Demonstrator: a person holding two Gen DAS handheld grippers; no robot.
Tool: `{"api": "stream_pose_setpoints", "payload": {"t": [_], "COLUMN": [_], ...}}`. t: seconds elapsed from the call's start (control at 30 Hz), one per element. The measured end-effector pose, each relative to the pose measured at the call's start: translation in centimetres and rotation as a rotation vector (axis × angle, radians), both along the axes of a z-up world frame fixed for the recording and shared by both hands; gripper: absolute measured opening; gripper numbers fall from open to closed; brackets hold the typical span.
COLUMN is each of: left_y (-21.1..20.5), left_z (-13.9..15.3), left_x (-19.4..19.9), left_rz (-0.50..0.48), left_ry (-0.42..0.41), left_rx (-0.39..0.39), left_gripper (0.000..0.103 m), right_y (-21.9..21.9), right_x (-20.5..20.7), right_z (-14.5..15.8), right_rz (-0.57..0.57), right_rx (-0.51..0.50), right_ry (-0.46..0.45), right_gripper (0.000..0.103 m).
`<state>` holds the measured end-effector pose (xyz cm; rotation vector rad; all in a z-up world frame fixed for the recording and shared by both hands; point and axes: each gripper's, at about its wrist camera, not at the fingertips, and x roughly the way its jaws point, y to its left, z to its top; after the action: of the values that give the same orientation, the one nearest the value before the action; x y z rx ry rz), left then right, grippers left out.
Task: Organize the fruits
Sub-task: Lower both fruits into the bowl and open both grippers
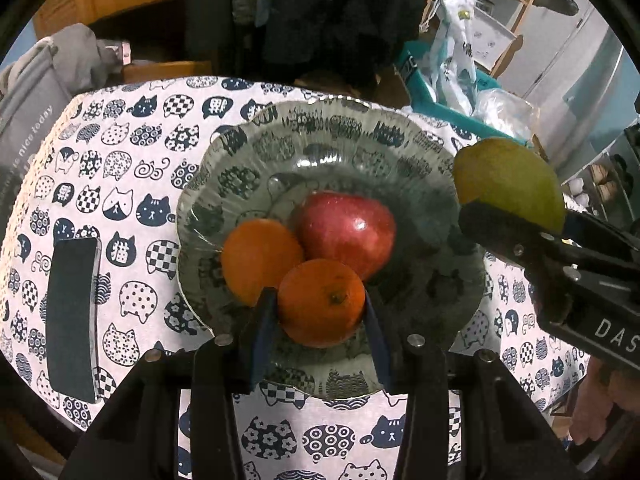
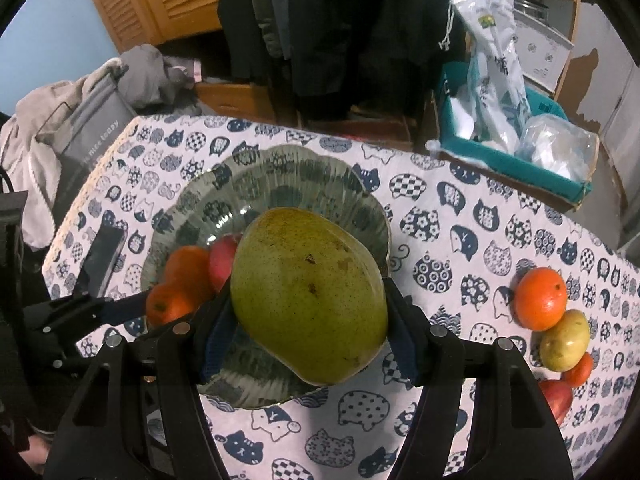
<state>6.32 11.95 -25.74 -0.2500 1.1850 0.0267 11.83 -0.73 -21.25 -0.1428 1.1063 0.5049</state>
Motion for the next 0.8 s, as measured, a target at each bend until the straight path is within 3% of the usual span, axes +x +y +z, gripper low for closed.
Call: {"api": "stream_pose_setpoints", "payload": {"t": [0.13,0.27,0.37,0.8], "left_y": [0.2,0.6,1.0,4.2], "left_z": [-0.6,-0.6,-0.1,1.2], "left_x": [0.0,-0.1,-0.4,-1.2], "left_rz": [-0.001,0.002,0.011,0.132], "left_ry": [0.016,0.011,0.0,-0.024], "left_rx": [-0.009,-0.024,-0.018,0.006], "left_gripper": [0.044,0.06,0.066,0.069], "right_y": [0.3,0.4,0.5,1.4], "right_x": [0.2,0.3,0.3,0.3], "right_z": [-0.7,-1.2,-1.7,-3.5], "right_rz": [0.003,0.003,0.007,0.023], "right_rx": [-0.003,-0.001,-0.001,-0.014], "right_ry": [0.017,0.031,0.043,0.101], "right_gripper": [0.068,0.068,0.068,0.068]}}
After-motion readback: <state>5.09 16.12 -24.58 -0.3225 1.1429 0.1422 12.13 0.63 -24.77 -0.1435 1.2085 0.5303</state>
